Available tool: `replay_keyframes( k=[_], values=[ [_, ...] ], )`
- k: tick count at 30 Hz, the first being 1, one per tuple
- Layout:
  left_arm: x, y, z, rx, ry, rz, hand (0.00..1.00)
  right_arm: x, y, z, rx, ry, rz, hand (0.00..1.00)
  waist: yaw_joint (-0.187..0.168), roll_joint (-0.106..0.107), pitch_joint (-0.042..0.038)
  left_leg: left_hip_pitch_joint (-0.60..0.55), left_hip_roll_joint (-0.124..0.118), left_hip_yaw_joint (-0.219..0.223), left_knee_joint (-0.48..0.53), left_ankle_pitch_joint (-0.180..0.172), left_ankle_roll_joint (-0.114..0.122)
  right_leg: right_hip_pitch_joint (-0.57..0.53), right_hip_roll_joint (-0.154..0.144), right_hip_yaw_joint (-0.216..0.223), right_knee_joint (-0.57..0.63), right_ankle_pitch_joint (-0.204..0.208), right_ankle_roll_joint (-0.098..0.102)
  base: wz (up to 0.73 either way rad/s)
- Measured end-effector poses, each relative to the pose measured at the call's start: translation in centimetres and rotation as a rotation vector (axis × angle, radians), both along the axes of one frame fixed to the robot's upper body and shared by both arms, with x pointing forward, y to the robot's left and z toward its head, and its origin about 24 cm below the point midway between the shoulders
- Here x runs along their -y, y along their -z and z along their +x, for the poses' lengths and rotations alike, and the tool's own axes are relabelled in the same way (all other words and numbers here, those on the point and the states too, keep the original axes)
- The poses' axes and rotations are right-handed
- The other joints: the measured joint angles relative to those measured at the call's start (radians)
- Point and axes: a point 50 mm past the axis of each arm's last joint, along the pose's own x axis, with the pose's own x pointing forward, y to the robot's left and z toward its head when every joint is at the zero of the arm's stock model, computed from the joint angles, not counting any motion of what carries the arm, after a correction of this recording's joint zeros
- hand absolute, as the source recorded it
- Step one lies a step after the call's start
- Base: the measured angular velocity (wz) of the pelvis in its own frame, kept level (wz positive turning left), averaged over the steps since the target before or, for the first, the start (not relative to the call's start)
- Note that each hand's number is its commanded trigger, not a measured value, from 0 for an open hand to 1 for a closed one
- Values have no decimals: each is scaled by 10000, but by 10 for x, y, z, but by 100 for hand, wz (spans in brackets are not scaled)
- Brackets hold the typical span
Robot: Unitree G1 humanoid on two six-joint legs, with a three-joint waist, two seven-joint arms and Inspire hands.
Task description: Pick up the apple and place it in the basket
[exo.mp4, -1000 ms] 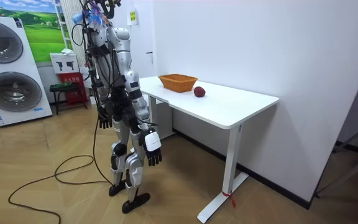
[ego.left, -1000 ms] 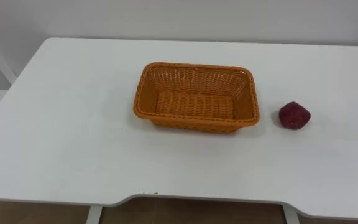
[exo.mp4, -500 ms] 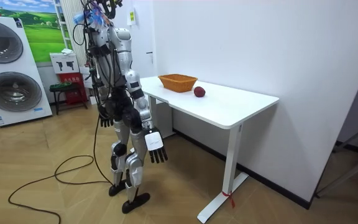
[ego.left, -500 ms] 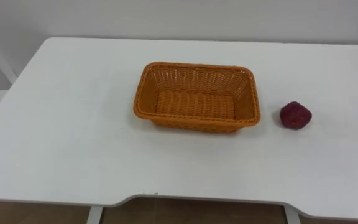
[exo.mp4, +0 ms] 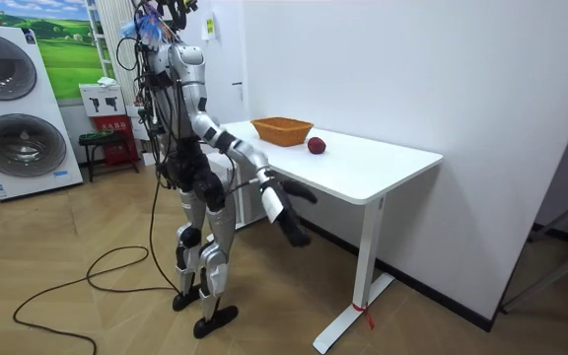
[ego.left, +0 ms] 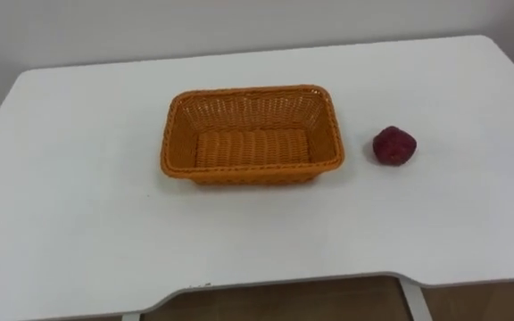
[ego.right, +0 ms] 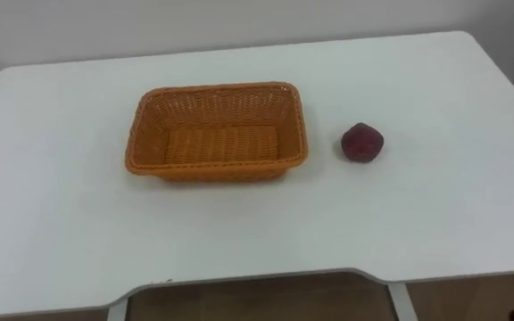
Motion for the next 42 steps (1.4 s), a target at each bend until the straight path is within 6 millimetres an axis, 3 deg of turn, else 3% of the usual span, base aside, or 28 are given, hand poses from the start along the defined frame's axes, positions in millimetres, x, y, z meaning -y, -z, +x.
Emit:
replay_keyframes(
  k=[3, 5, 9, 15, 24, 35, 42],
  values=[
    [0, 0, 2, 142, 95, 122, 0, 7, -43, 20, 620, 419, -1942, 0, 72, -96, 0, -293, 7, 7, 145, 1, -1, -335, 7, -12, 22, 0, 3, 0],
    [0, 0, 2, 119, 203, 226, 0, 8, -62, 27, 815, 666, -2813, 0, 191, -214, -2, -367, 14, 5, 153, 2, -2, -450, 13, -13, 104, 7, -5, 0],
    [6, 2, 0, -166, 766, 281, 0, -2, -111, 44, 987, 374, -5547, 0, 339, -224, 0, -412, 21, -53, 145, 2, -2, -456, 8, -47, 144, 8, -6, 1],
    [12, 4, -5, -548, 1301, 176, 0, -32, -142, 70, 1189, -1135, -8080, 0, 697, -215, 12, -387, 65, -8, 146, 8, -13, -454, 15, -89, 145, 32, -36, 0],
    [17, 5, -9, -551, 1793, -220, 0, -75, -128, 104, 1084, -5719, -8620, 0, 911, -185, 20, -299, 96, -62, 157, 14, -23, -409, 2, -166, 142, 41, -46, 2],
    [17, 4, 6, -100, 2109, -199, 0, -111, -79, 110, 79, -10206, -7260, 0, 1210, -108, 12, -332, 133, 44, 93, 14, -24, -463, -2, -170, 144, 41, -46, -2],
    [17, 4, 10, 6, 2210, -484, 0, -121, -70, 114, 56, -11756, -6868, 0, 1291, -118, 8, -424, 132, 35, 121, 14, -23, -470, -10, -196, 105, 44, -45, 0]
  ],
)
